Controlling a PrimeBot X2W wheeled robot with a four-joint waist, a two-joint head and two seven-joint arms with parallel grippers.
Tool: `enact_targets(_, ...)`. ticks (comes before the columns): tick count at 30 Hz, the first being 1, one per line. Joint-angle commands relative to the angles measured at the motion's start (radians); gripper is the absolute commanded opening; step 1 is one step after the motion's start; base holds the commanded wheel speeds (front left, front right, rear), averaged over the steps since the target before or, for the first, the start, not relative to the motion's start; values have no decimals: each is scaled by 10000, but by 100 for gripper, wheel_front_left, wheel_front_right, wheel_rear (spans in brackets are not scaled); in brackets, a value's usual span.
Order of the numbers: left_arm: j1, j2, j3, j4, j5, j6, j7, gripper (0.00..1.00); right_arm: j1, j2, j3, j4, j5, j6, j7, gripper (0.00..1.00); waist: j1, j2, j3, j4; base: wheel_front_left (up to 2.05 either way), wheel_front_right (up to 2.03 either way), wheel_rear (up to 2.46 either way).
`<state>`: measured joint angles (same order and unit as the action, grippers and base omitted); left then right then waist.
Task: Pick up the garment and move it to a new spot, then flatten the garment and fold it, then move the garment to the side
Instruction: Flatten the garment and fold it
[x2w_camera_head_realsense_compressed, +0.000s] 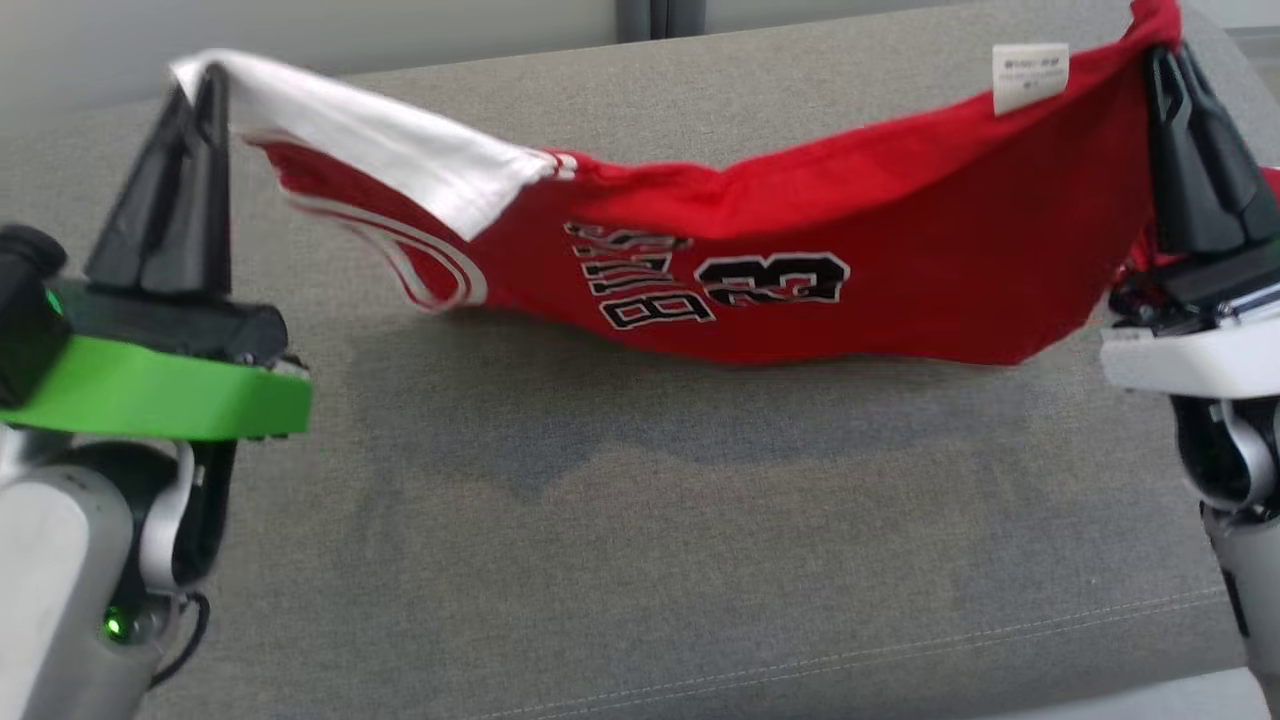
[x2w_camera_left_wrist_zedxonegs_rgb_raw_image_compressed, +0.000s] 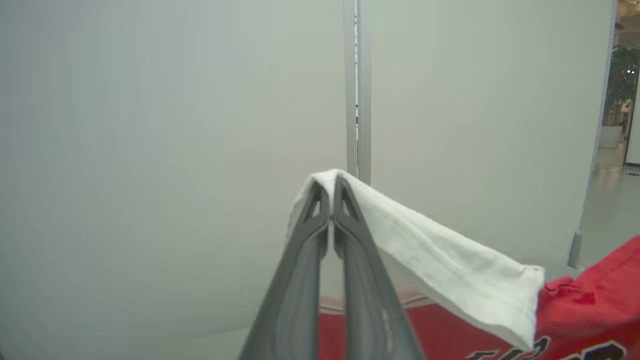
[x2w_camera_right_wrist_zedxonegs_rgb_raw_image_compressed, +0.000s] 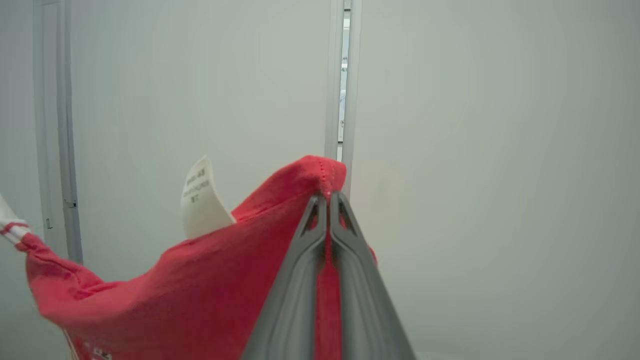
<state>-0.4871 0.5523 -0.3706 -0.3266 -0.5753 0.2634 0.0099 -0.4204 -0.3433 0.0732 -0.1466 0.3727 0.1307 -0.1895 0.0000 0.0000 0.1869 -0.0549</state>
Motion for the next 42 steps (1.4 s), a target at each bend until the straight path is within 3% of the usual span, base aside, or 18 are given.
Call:
enact_targets(1,-366,106,58,-96,125,-35,83,0,-266,-114,-11,14,-52,-1,23,0,0,0,-159,131,0,0,0)
enact_targets(8,-2920,194,107,-342,562,-243,841,0,-2372,-448,247,540,168,-2,300,0,0,0,-537,210,0,0,0)
enact_targets(19,-5142,-437,-421,645,126,-804,1925,0,-3866,-472,846,1671,844,-1,883,0,0,0,-368,245,0,0,0)
enact_targets(25,-6082,-788,-820,2410,-352,-1284,2706,0,-4862,-404,1517,3101,1161,-1,1472,0,0,0,166,244,0,0,0)
enact_targets(34,-8793,-1588,-1083,6382,-814,-2030,3753,0,-7978,-60,2910,6361,1256,-2,1772,0,0,0,1451,84,0,0,0)
enact_targets(42,-10950,-2233,-996,9612,-624,-2225,3154,0,-10563,593,2954,9757,1588,-1,999,0,0,0,1850,163,0,0,0)
